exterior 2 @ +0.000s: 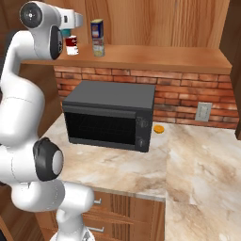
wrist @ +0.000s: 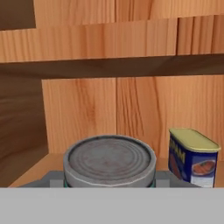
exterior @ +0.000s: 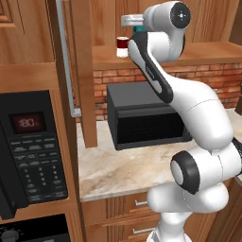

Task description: Stack two cans on top of the other two cans in the cabinet.

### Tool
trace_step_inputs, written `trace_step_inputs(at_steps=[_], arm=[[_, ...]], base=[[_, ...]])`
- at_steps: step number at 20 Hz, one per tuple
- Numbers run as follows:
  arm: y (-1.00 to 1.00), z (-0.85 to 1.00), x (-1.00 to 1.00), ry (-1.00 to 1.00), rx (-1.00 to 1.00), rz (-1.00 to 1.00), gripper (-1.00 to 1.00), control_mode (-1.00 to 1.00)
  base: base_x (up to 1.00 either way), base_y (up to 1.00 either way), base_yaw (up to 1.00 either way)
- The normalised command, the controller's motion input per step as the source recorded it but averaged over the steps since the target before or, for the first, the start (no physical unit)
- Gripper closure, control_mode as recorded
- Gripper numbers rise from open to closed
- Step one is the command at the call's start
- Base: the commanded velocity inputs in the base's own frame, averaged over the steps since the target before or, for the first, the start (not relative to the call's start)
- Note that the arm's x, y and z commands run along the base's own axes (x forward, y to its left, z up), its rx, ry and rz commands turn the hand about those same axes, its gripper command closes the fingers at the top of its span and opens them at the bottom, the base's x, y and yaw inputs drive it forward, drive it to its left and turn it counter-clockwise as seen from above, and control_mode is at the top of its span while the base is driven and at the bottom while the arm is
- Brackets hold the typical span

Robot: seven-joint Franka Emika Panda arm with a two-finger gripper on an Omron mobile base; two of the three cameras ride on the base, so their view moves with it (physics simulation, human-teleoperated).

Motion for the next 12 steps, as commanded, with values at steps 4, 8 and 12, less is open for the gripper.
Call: trace_step_inputs(at_steps=[4,8,12], arm=[[-0.01,0.00,0.17,0.00,0.00,0.00,1.00,-1.00],[-0.01,0.00,0.26,0.00,0.00,0.00,1.00,-1.00],[0.00,0.00,0.28,0.00,0.00,0.00,1.00,-1.00]], base=[[0.00,0.00,0.00],[0.00,0.00,0.00],[0.00,0.00,0.00]])
